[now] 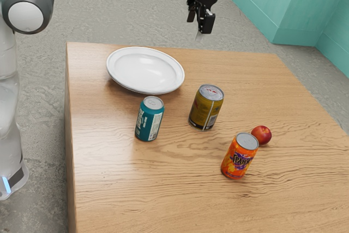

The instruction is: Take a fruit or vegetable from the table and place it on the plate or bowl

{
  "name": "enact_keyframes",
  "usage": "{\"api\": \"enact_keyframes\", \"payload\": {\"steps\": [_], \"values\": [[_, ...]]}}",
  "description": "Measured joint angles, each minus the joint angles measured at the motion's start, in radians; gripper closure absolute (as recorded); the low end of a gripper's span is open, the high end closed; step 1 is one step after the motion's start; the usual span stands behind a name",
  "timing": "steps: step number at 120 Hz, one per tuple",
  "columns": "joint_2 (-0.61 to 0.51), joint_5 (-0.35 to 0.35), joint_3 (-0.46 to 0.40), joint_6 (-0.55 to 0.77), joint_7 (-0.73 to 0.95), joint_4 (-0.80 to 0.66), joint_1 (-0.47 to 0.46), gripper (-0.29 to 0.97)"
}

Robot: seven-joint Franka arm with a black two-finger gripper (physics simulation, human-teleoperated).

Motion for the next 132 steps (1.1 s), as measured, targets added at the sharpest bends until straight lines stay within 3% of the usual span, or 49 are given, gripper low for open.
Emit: {"api": "enact_keyframes", "payload": {"steps": [28, 41, 61, 81, 97, 132], "values": [[-0.003, -0.002, 0.000, -0.002, 0.000, 0.007, 0.008, 0.00], [-0.017, -0.001, -0.006, -0.032, 0.001, 0.183, 0.012, 0.00], [-0.010, -0.001, -0.100, -0.012, 0.000, 0.232, 0.078, 0.00], [0.154, -0.016, -0.118, 0.084, -0.002, 0.226, -0.005, 0.00], [0.269, -0.050, -0.117, 0.180, -0.001, 0.232, 0.033, 0.00], [0.382, -0.069, -0.134, 0.353, -0.001, 0.236, -0.007, 0.00]]}}
